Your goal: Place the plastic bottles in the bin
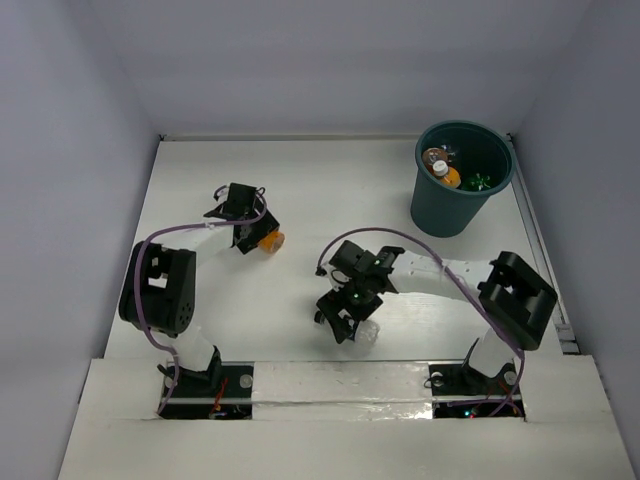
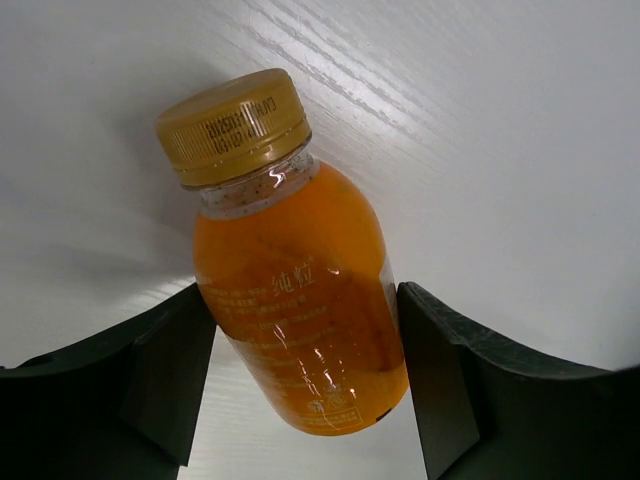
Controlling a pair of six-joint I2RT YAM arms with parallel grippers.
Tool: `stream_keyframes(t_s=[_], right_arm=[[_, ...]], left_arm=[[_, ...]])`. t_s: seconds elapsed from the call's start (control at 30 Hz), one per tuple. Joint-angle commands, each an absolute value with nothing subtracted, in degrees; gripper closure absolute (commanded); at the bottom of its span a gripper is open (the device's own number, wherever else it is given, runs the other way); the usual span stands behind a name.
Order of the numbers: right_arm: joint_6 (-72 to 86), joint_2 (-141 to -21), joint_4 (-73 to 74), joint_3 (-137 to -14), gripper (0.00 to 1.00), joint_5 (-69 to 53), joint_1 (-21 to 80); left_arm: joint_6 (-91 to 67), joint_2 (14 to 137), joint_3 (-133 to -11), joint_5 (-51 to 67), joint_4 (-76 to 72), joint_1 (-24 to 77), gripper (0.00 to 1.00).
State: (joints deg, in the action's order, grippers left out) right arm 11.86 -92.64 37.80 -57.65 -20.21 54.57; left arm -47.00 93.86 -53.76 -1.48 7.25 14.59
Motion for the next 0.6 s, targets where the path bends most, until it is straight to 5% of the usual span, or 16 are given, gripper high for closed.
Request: stream_keyframes(t_s=[0.0,0.1,0.17,0.3,0.57], right_arm=[[10.9,-95.7,34.3,-61.8,0.0,-20.7,56.5],[11.6,-97.5,32.7,-62.3,0.09,-20.0,56.5],[12.6,-98.3,32.2,-62.3,0.31,-19.5,56.5],[13.7,-95.5,32.1,-63.7,0.48,-19.9,56.5],[14.2,-84.4,42.5,-86.7,0.56,-9.5,46.4]], left_arm=[[-45.6,93.7,-52.0,-1.9,6.2,14.1,0.43],[-44.7,93.2,-51.7,-2.5,6.2,14.1,0.47],[-43.7,92.4,-51.3,-2.5,6.1,13.5,0.58],[-42.0,90.5,-50.4,-2.2,6.2,13.5,0.6],[-38.9,81.5,-50.4,-0.3,7.6,13.5,0.62]])
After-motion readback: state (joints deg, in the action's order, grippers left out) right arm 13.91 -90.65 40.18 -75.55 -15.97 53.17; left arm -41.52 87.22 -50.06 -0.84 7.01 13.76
